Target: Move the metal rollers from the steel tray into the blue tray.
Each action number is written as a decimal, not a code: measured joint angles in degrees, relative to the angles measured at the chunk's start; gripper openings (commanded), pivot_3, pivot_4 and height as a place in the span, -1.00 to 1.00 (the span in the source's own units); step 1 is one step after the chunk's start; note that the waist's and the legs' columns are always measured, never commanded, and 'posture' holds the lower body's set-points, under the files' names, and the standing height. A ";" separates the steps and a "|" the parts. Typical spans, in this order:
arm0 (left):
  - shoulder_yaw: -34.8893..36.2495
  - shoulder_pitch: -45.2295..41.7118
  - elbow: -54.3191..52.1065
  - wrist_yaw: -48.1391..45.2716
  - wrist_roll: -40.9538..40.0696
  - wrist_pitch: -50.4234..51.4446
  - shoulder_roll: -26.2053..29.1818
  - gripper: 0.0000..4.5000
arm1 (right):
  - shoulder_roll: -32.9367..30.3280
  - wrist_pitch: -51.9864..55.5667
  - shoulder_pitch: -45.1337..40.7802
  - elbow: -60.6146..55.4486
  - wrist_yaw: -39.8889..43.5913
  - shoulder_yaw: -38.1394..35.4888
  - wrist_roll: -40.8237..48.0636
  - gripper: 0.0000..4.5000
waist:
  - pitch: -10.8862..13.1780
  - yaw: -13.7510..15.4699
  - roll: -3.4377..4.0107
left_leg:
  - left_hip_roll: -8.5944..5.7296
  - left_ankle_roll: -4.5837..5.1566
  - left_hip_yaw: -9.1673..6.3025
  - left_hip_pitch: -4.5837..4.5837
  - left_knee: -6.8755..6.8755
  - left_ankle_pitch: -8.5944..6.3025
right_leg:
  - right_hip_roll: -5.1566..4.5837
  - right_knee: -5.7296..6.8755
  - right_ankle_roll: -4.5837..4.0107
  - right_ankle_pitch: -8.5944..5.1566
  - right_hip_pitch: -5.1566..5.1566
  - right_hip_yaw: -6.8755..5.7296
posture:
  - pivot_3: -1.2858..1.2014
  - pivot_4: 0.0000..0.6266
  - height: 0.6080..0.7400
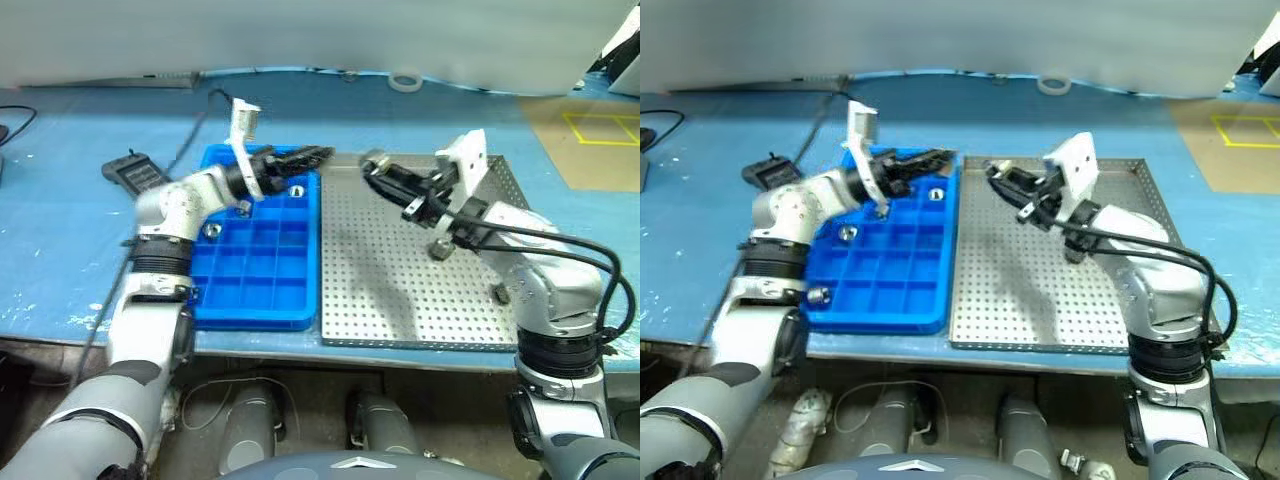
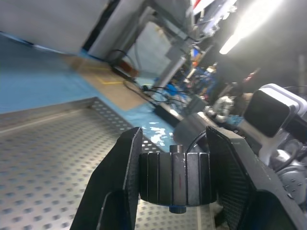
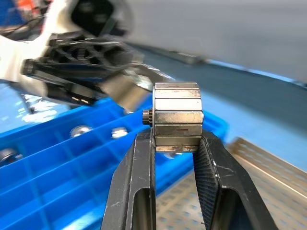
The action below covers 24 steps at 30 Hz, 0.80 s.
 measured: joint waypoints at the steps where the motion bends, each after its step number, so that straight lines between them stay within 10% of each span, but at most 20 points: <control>1: 0.56 -0.58 1.36 -0.15 0.52 -0.88 1.16 -0.07 | -0.08 0.77 0.09 0.11 -0.48 -1.18 0.58 -0.69 | 0.00 0.02 0.00 | 0.00 -0.02 0.00 0.01 -0.02 0.01 | 0.00 0.00 0.00 0.00 0.00 0.00 | -0.11 -0.52 1.00; 8: 0.91 -2.98 3.82 -2.01 2.48 -3.08 4.86 -0.07 | -1.43 1.52 1.59 1.04 -1.67 0.16 1.39 -0.69 | 0.00 0.90 0.00 | -0.02 -0.23 0.01 -0.01 -0.06 0.13 | -0.02 -0.03 0.00 0.00 -0.01 -0.01 | -0.10 -0.52 1.00; 17: -7.19 17.74 -22.68 -6.93 1.20 3.69 11.78 -0.07 | -13.44 -14.56 21.16 4.34 4.81 12.79 -13.32 -0.69 | -0.02 1.30 0.00 | -0.02 -0.30 -0.04 -0.02 -0.23 0.10 | -0.03 -0.08 0.02 0.00 -0.01 -0.06 | -0.08 -0.52 1.00; 24: -6.18 16.55 -23.58 -3.93 0.06 4.08 10.67 -0.07 | -13.44 -20.64 21.86 7.88 5.28 12.74 -16.24 -0.69 | 0.03 1.25 0.02 | 0.00 -0.63 -0.05 1.32 -0.38 0.12 | -0.02 -0.19 0.13 -0.06 1.20 0.02 | -0.08 -0.52 1.00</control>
